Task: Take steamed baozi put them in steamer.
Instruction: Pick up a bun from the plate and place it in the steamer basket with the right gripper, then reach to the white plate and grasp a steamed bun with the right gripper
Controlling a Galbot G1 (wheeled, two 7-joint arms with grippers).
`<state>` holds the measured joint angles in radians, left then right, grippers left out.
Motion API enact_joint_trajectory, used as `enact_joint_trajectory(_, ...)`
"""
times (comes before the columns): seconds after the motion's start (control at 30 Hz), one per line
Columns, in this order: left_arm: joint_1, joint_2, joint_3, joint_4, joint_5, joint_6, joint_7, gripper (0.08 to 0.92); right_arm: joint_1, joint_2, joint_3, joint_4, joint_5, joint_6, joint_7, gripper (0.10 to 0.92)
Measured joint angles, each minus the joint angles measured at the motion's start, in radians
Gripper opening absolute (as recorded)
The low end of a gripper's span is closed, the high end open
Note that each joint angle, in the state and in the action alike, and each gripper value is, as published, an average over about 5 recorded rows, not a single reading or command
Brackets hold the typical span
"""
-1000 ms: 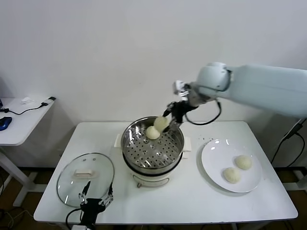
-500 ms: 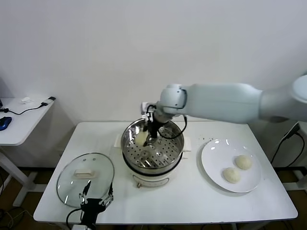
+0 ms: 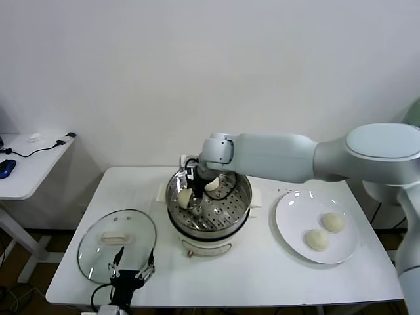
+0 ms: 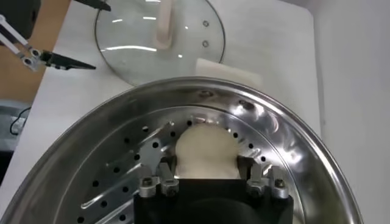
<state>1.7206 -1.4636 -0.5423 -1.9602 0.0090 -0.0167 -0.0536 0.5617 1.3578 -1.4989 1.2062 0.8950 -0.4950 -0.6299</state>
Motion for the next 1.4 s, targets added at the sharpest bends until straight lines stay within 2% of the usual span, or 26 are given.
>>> enact_joint_trajectory(0.13, 0.0, -0.003, 0.0, -0.001, 0.0, 0.002, 0.0, 0.823, 0.004, -0.005, 0.003, 0.0, -0.015, 0.012, -0.012, 0.793)
enact_joint_trajectory(0.23, 0.002, -0.005, 0.0, -0.005, 0.0, 0.003, 0.0, 0.823, 0.024, -0.022, 0.004, 0.009, -0.03, 0.031, -0.033, 0.818)
enact_joint_trajectory(0.53, 0.001, -0.007, 0.004, -0.009, 0.011, 0.004, 0.002, 0.823, 0.178, -0.181, -0.013, 0.06, -0.076, 0.14, -0.185, 0.823)
enact_joint_trajectory(0.87, -0.007, -0.004, -0.004, -0.006, 0.009, 0.004, 0.002, 0.823, 0.359, -0.499, -0.179, 0.161, -0.207, 0.257, -0.348, 0.823)
enact_joint_trajectory(1.13, -0.011, -0.01, -0.009, 0.001, 0.007, 0.004, 0.002, 0.823, 0.351, -0.726, -0.271, 0.259, -0.33, 0.276, -0.374, 0.823)
enact_joint_trajectory(1.4, -0.011, -0.02, -0.01, 0.001, 0.008, 0.004, 0.002, 0.823, 0.229, -0.845, -0.241, 0.283, -0.441, 0.257, -0.347, 0.823)
